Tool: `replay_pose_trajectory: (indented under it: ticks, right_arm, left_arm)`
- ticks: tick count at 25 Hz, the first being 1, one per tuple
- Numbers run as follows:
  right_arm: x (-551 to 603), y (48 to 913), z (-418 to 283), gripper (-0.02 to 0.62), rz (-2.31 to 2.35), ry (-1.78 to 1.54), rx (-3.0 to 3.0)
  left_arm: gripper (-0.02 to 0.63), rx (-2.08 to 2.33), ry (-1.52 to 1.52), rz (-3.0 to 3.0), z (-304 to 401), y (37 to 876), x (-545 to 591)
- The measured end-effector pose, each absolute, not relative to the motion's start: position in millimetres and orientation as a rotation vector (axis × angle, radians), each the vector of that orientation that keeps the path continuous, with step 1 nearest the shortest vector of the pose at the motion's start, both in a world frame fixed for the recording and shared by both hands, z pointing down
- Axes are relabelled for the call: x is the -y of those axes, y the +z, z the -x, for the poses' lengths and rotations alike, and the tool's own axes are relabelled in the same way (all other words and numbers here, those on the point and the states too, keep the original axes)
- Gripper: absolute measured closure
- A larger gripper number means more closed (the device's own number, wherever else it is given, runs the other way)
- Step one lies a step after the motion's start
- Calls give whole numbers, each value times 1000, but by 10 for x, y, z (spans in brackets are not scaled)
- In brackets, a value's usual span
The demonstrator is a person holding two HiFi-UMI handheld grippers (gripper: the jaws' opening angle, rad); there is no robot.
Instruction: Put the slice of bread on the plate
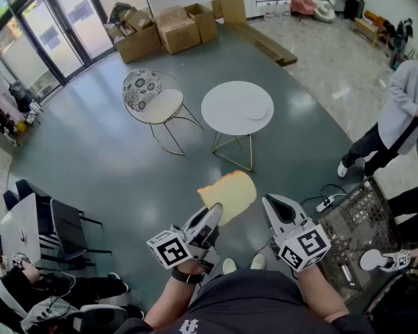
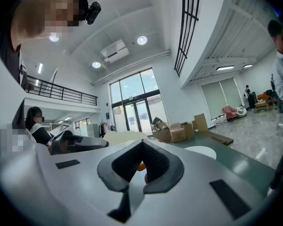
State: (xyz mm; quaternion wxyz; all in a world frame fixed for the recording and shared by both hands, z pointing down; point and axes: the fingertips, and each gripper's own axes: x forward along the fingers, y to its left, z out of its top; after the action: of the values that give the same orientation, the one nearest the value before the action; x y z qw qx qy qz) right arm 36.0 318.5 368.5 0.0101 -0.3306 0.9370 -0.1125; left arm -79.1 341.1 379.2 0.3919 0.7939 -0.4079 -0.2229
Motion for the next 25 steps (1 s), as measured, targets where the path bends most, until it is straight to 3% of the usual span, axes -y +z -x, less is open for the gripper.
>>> replay_pose_trajectory:
  ticks: [25]
  right_arm:
    - [-3369,3688,-285,589,1039,-424,-2857]
  left_arm:
    - [518,1035,-593,-1987,980,3939,-3556]
